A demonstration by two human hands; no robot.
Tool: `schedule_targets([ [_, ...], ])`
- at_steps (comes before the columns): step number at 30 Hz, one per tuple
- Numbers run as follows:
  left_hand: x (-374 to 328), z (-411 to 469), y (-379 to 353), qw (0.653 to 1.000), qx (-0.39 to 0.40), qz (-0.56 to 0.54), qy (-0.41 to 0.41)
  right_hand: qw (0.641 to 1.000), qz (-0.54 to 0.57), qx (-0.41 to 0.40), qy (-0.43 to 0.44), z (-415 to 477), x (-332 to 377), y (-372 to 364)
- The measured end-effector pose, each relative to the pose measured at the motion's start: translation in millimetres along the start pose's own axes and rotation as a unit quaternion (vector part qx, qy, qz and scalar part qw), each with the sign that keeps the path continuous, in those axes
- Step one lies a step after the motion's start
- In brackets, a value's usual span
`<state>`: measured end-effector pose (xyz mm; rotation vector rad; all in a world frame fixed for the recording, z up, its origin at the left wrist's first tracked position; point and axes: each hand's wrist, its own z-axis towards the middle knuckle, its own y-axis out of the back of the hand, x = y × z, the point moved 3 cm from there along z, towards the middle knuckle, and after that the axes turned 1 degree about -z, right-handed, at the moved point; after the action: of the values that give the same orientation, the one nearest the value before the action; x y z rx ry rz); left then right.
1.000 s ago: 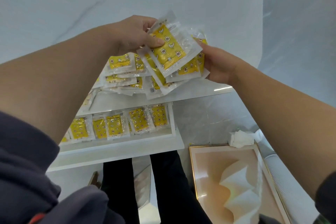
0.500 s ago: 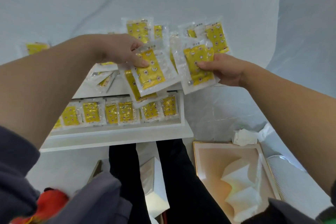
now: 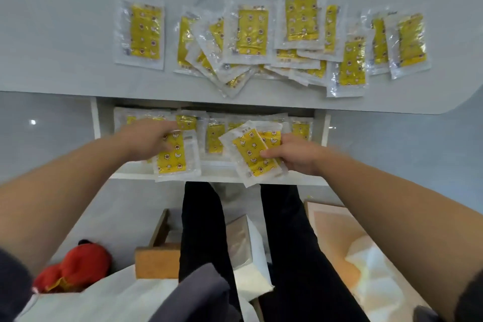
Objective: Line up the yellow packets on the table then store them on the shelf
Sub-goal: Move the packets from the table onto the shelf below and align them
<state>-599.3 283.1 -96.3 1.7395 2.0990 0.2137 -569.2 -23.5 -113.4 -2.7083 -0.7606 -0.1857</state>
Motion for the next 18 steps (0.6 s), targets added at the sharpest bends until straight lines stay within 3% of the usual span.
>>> schedule_targets([
  [6,95.7,26.0,-19.7,0.995,-0.081,-0.055,0.001,0.996,0.049,-0.075,0.007,81.9,-1.4,-82.3],
  [13,160.7,72.3,-20.3,0.993,-0.105,-0.057,-0.011,0.976,0.078,-0.202,0.036,164.0,3.6,-151.5],
  [18,162.4,87.6,-39.2,0.988,-0.147,0.036,0.01,0.948,-0.077,-0.304,0.044,180.2,18.4,-173.1],
])
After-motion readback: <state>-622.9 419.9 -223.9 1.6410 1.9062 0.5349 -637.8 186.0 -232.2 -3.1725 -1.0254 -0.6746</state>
